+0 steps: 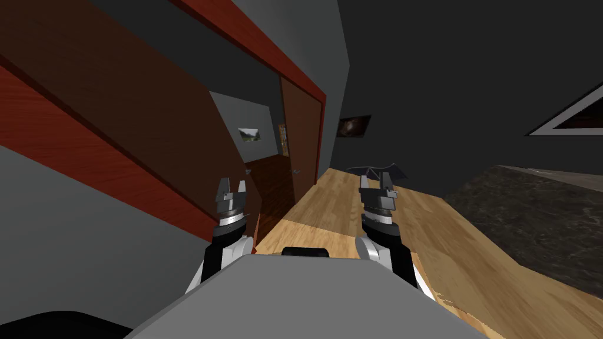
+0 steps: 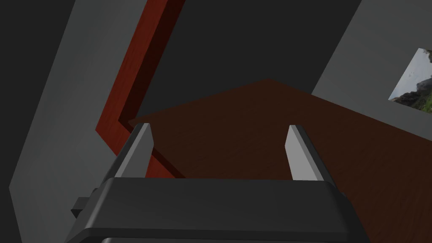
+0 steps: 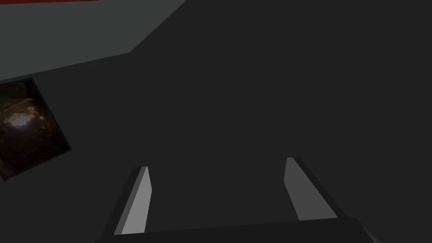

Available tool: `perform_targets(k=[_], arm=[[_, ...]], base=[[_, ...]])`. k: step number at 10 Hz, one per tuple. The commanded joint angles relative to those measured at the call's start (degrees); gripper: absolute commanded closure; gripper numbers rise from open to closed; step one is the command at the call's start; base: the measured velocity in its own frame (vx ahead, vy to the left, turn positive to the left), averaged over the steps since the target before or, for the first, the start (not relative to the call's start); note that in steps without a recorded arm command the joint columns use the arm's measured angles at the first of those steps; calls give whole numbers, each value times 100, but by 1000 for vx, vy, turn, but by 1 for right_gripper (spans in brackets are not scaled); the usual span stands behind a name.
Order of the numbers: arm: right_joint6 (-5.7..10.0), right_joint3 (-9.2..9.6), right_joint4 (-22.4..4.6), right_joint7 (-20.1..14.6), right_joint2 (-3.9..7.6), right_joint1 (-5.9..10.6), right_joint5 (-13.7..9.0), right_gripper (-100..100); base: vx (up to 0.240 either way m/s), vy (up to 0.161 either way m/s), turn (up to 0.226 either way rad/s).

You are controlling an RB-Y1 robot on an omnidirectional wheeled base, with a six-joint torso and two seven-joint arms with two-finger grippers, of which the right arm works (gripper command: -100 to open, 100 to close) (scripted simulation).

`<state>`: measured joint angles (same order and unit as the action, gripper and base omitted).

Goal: Push the door open

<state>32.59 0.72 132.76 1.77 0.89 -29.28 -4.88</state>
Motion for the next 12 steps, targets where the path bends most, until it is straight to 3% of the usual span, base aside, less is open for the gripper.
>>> perform_targets(k=[1,3,12], arm=[[24,38,-169,-7,30,71,-3,-100],[48,77,-338,-15,55,142,-5,-100],[229,368,-1622,-71,205,680,-25,-100]], base=[[45,0,55],[100,-30,62],[95,-30,76]])
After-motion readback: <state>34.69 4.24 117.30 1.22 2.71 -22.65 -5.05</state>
